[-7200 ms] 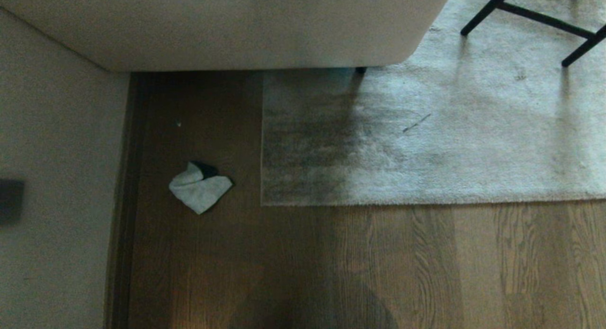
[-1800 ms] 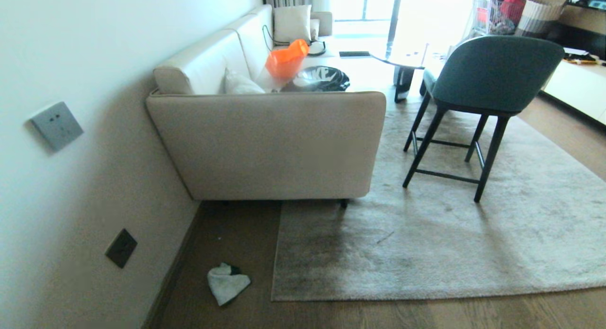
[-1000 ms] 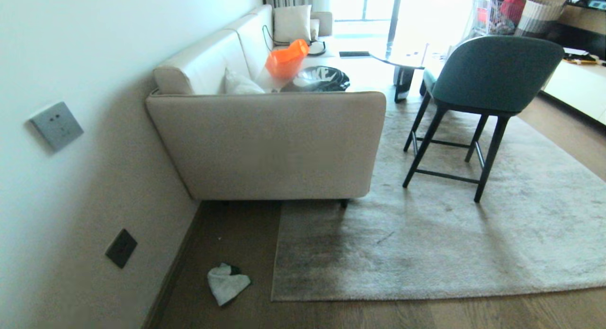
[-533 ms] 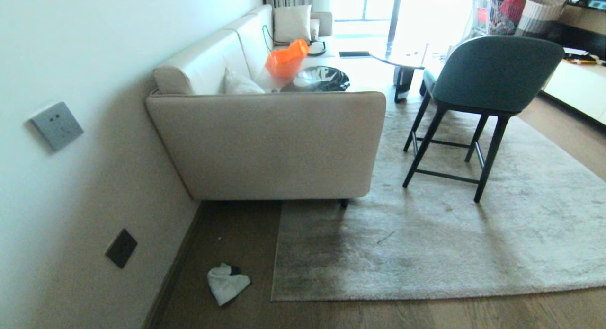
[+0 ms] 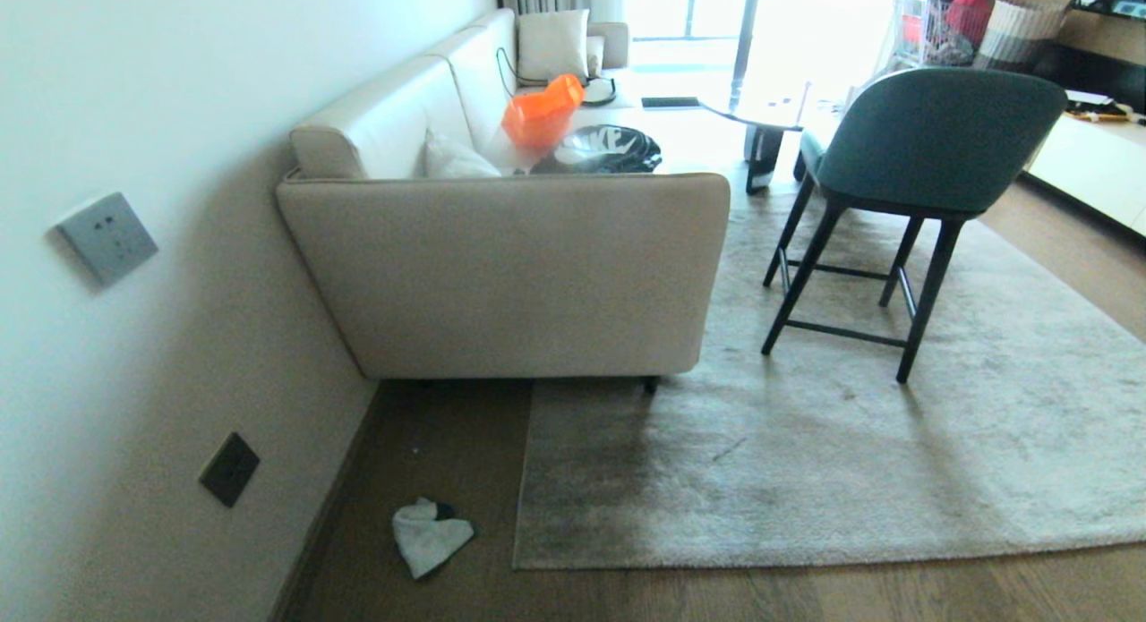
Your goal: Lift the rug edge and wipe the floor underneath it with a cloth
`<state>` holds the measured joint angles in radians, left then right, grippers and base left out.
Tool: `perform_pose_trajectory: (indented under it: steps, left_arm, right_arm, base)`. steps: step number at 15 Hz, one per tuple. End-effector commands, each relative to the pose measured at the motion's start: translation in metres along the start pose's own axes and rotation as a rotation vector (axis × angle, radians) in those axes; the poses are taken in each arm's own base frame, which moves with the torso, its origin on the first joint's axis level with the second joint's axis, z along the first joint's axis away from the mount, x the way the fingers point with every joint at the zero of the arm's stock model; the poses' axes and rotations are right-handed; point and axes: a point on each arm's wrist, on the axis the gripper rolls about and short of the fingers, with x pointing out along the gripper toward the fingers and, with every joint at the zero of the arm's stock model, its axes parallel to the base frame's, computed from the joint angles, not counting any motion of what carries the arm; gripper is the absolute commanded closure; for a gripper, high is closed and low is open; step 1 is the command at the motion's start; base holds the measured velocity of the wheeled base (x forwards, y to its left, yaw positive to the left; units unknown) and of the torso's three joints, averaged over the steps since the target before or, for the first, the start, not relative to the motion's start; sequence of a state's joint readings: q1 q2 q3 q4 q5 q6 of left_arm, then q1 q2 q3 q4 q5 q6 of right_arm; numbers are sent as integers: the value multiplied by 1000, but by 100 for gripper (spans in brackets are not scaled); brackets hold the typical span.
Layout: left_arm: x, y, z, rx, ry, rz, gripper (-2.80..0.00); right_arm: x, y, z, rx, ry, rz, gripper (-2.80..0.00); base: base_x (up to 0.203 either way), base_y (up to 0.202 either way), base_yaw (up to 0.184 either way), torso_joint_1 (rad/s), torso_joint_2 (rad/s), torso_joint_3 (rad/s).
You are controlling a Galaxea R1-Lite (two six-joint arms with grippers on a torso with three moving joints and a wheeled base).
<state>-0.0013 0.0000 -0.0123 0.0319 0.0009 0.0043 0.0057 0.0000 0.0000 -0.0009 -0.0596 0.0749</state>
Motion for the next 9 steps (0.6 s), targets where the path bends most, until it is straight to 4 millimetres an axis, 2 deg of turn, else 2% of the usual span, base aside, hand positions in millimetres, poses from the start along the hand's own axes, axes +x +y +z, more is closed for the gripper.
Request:
perform_pose_trajectory:
  steps: [1, 9]
  left_arm:
    - [0, 0, 0, 0, 0, 2, 0]
    - [0, 0, 0, 0, 0, 0, 0]
  right_arm:
    - [0, 0, 0, 0, 1, 0, 0]
    - [0, 0, 0, 0, -2, 0, 0]
  base:
    - [0, 0, 0, 0, 0, 0]
    - [0, 0, 0, 0, 0, 0]
